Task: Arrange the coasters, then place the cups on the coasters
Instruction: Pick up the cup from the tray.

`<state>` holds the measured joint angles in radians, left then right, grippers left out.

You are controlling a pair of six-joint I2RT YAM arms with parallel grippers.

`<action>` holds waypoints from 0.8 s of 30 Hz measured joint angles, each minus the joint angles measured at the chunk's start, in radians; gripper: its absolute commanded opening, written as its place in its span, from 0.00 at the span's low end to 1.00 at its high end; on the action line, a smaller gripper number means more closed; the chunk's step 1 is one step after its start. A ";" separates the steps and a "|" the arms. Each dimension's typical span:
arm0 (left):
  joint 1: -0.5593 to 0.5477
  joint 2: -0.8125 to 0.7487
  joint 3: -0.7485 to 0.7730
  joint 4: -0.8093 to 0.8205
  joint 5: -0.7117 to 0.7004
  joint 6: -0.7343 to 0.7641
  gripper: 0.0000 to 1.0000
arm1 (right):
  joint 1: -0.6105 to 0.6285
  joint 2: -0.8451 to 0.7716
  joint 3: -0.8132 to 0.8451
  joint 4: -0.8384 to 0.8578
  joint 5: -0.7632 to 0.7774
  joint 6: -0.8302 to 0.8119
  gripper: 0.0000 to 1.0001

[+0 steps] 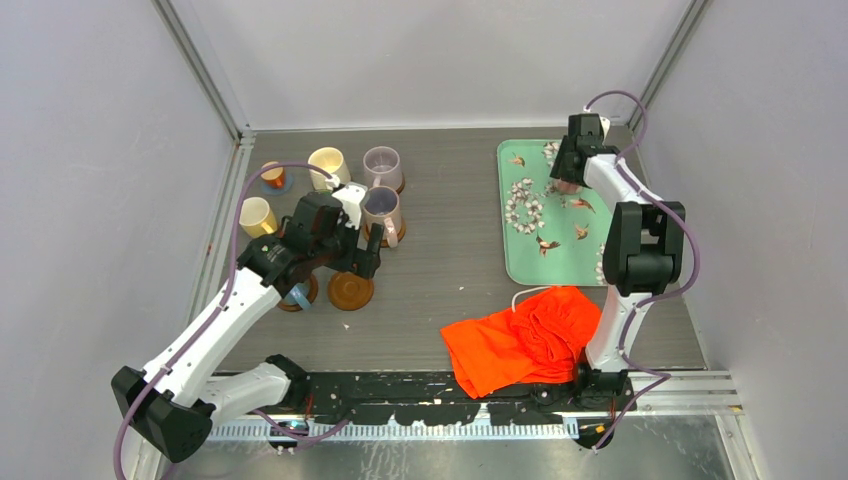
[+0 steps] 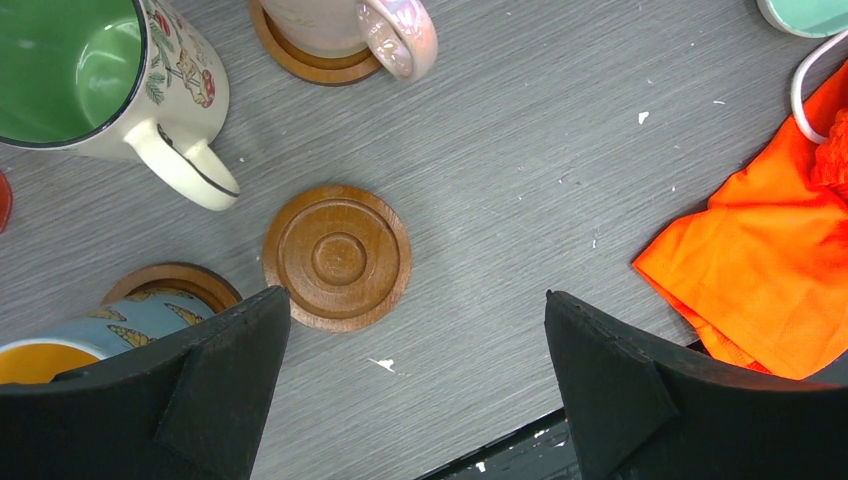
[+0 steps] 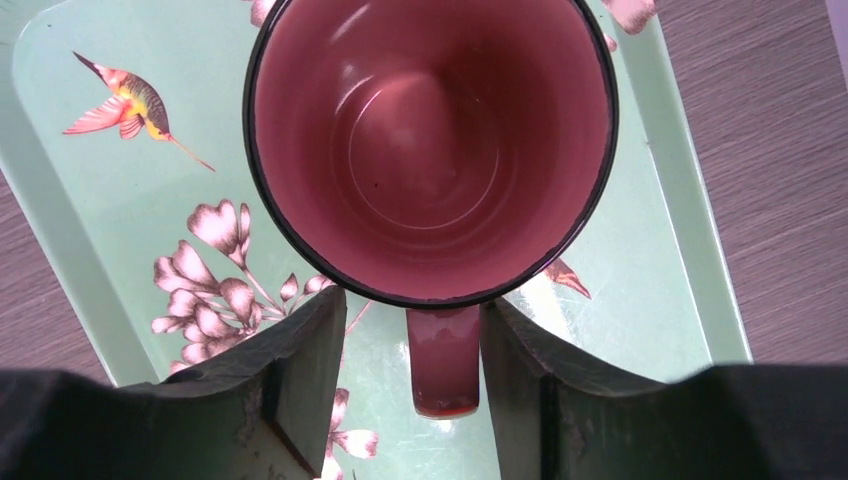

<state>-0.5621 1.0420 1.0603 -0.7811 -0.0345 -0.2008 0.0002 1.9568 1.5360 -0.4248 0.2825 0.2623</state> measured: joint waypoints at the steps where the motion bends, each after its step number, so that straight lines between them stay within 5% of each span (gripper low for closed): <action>1: -0.001 0.000 0.000 0.000 0.000 0.000 1.00 | 0.000 0.000 0.003 -0.003 -0.002 -0.002 0.51; 20: -0.001 0.000 -0.001 0.002 -0.007 0.000 1.00 | 0.000 0.046 0.010 -0.059 -0.020 -0.002 0.48; 24: -0.001 0.000 -0.001 0.002 -0.007 0.000 1.00 | 0.000 0.055 0.011 -0.063 -0.016 -0.002 0.34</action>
<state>-0.5629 1.0420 1.0592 -0.7792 -0.0418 -0.2008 -0.0002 2.0121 1.5467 -0.4881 0.2661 0.2600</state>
